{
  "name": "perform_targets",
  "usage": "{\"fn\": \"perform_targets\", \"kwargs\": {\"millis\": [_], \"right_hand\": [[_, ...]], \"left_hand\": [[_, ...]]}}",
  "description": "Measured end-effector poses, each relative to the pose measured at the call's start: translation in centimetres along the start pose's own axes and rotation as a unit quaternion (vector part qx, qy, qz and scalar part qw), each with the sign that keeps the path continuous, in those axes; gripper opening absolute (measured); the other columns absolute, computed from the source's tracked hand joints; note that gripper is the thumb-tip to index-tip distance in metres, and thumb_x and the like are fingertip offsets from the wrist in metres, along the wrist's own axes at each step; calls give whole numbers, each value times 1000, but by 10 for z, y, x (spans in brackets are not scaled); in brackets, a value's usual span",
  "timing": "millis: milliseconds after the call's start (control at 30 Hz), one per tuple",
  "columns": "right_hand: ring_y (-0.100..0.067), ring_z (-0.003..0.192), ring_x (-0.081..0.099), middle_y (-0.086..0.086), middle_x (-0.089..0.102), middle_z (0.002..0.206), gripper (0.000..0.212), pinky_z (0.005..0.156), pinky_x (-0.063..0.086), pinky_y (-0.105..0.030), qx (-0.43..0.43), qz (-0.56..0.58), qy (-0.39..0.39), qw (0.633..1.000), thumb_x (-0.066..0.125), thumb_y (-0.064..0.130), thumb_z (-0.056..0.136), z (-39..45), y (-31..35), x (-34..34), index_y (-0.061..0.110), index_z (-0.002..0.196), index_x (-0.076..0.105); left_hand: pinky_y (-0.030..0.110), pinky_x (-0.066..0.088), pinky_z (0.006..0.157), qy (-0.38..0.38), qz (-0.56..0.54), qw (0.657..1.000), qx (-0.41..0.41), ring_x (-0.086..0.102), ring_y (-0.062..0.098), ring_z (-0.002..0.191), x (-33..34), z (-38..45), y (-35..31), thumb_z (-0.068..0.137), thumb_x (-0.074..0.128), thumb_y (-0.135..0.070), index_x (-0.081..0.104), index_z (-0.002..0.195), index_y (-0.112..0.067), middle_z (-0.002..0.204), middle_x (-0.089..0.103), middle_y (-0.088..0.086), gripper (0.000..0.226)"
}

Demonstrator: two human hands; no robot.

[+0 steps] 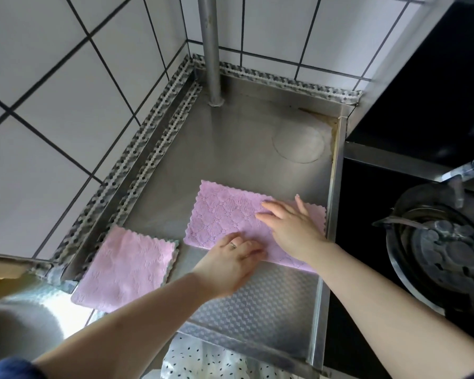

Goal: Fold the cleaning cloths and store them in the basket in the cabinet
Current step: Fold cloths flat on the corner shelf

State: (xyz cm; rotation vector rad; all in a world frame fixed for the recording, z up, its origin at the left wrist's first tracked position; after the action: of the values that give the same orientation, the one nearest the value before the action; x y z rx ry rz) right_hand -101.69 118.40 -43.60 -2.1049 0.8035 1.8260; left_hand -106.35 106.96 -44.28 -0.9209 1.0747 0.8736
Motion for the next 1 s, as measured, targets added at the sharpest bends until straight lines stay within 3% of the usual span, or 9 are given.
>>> {"fn": "perform_targets", "kwargs": {"millis": [67, 167, 300, 467, 533, 600, 733, 867, 1000], "right_hand": [[-14, 141, 20, 8, 22, 154, 60, 116, 1, -55, 17, -15, 40, 999, 39, 4, 89, 3, -4, 3, 36, 140, 37], [-19, 137, 26, 7, 25, 151, 62, 116, 9, -52, 21, -28, 47, 998, 35, 4, 90, 0, -4, -4, 40, 141, 34], [-23, 122, 37, 3, 41, 134, 49, 103, 28, -37, 14, -33, 28, 999, 37, 17, 97, -9, -3, -5, 43, 138, 36], [-23, 117, 43, 2, 47, 125, 51, 98, 31, -34, 8, -55, 34, 998, 38, 15, 94, -24, 3, 1, 36, 141, 37], [-24, 114, 47, 0, 52, 121, 52, 94, 31, -34, -7, -40, 27, 999, 42, 10, 91, -36, 11, 4, 31, 139, 43], [-28, 102, 55, -2, 60, 107, 49, 86, 38, -37, -32, -8, 20, 999, 55, 6, 83, -48, 22, 8, 26, 128, 58], [-19, 74, 64, 10, 67, 81, 34, 65, 51, -31, -67, -6, -36, 997, 71, 13, 62, -67, 31, 4, 28, 92, 75], [-14, 97, 60, 15, 66, 101, 28, 84, 51, -33, -161, 6, -20, 987, 79, 28, 66, -90, 39, 9, 31, 92, 68], [-12, 100, 59, 14, 64, 102, 30, 92, 46, -30, -192, 1, 20, 981, 80, 40, 63, -102, 49, 21, 33, 89, 67]], "left_hand": [[39, 41, 96, 7, 16, 1000, -15, 62, 18, 93, 2, -2, 2, 77, 67, -24, 66, 113, -24, 114, 63, -6, 36], [35, 46, 90, 28, 28, 999, -26, 63, 14, 89, 0, -6, 11, 72, 77, -24, 69, 106, -29, 111, 64, -11, 36], [34, 36, 90, 48, 44, 998, -8, 64, 9, 92, -13, -13, 23, 79, 60, -22, 71, 96, -32, 105, 66, -17, 22], [39, 47, 91, 48, 60, 997, -29, 68, 8, 91, -33, -27, 47, 73, 59, -18, 75, 86, -30, 99, 70, -16, 24], [43, 47, 91, 62, 63, 996, -34, 69, 8, 92, -37, -32, 53, 65, 71, -17, 76, 84, -30, 99, 71, -16, 23], [42, 46, 94, 80, 59, 994, -42, 68, 7, 94, -36, -36, 60, 54, 83, -14, 75, 83, -30, 99, 71, -16, 34], [43, 35, 103, 95, 54, 994, -15, 66, 11, 101, -34, -49, 55, 59, 83, -18, 71, 89, -29, 107, 70, -10, 34], [53, 39, 101, 123, 20, 992, 8, 58, 15, 118, -32, -57, 43, 64, 79, -26, 68, 88, -29, 119, 66, -7, 27], [50, 40, 101, 130, 1, 991, 12, 55, 15, 123, -30, -64, 37, 69, 78, -30, 68, 91, -30, 124, 63, -7, 24]]}}
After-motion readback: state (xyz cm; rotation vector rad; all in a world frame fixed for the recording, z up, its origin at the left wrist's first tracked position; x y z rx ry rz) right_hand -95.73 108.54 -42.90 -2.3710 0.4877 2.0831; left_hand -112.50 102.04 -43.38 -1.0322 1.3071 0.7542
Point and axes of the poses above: each hand's wrist, its own z-axis towards the middle knuckle, its own x-axis out of the palm, y = z × x, the point moved 8 cm from there along z, towards the middle knuckle
